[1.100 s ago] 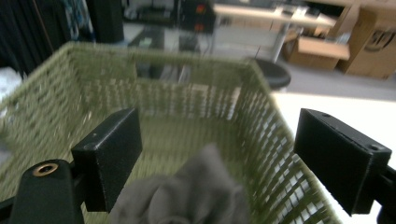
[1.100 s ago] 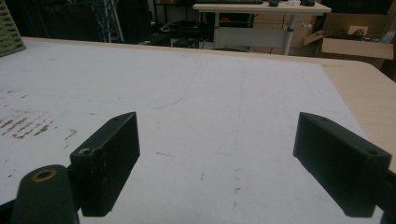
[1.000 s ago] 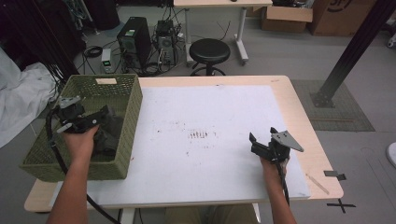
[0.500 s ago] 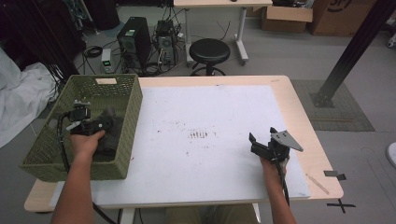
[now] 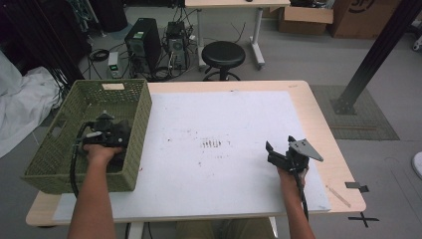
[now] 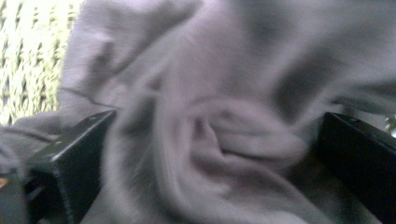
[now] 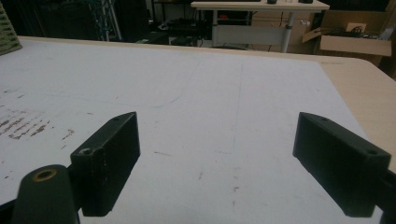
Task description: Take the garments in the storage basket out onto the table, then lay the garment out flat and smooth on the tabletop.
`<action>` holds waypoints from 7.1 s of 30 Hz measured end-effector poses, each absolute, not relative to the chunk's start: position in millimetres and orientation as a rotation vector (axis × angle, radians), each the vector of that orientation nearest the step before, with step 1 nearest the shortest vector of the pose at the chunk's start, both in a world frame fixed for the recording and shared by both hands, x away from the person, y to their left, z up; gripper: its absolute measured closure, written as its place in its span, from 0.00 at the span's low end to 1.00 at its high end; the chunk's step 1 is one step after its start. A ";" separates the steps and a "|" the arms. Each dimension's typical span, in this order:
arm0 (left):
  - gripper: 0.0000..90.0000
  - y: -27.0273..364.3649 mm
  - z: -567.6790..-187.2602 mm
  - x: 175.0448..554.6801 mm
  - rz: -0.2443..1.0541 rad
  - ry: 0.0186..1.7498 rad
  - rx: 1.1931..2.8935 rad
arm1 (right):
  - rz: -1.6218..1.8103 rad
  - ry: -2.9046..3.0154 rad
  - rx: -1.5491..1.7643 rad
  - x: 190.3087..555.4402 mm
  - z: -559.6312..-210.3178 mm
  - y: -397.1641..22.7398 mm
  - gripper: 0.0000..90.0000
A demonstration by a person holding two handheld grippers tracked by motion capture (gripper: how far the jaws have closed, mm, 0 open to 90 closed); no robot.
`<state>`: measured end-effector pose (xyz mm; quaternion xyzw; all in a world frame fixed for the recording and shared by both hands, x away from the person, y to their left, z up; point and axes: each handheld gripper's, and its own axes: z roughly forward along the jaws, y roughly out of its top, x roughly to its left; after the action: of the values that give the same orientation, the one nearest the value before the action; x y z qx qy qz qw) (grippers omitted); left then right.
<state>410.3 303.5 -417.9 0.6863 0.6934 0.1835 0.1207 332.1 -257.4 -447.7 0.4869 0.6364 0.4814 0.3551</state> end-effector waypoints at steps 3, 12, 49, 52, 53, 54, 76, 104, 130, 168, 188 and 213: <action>0.04 302.2 -416.5 411.8 0.548 2.056 1.995 | 1.244 1.644 1.259 332.3 -447.7 -257.6 0.16; 0.70 313.1 -405.6 404.2 0.514 2.039 1.917 | 1.246 1.640 1.256 331.9 -447.7 -257.7 0.16; 0.77 324.4 -300.6 327.6 0.931 1.449 1.301 | 1.365 1.586 1.229 311.1 -437.7 -287.4 0.16; 0.77 312.6 -290.2 321.4 0.907 1.372 1.287 | 1.366 1.591 1.229 310.2 -438.8 -286.9 0.16; 0.77 308.0 -287.5 319.8 0.903 1.351 1.285 | 1.368 1.592 1.229 309.6 -439.4 -286.5 0.16; 0.76 302.7 -285.1 318.7 0.897 1.329 1.287 | 1.367 1.595 1.226 309.2 -439.8 -286.3 0.16; 0.76 161.7 -293.1 332.7 0.712 0.971 1.502 | 1.355 1.645 1.222 309.1 -447.5 -284.0 0.16; 0.54 13.2 -414.1 356.9 0.472 1.000 1.830 | 1.382 1.639 1.217 308.1 -448.2 -285.8 0.16; 0.18 129.9 -388.5 321.2 0.621 1.243 1.562 | 1.398 1.635 1.227 308.5 -448.6 -287.5 0.16; 0.30 98.9 -410.7 351.7 0.503 1.176 1.676 | 1.322 2.043 1.128 348.2 -403.9 -162.7 0.97; 0.33 58.7 -435.6 373.2 0.283 1.181 1.777 | 1.404 2.104 1.093 270.9 -382.1 -252.1 0.53; 0.99 128.3 -405.9 340.7 0.408 1.207 1.685 | 1.285 2.284 1.113 386.5 -388.2 -215.3 0.70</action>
<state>340.7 128.3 -405.9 0.6944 0.4975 0.1683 0.4919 386.5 -215.3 -388.2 0.3867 0.7936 0.4463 0.1466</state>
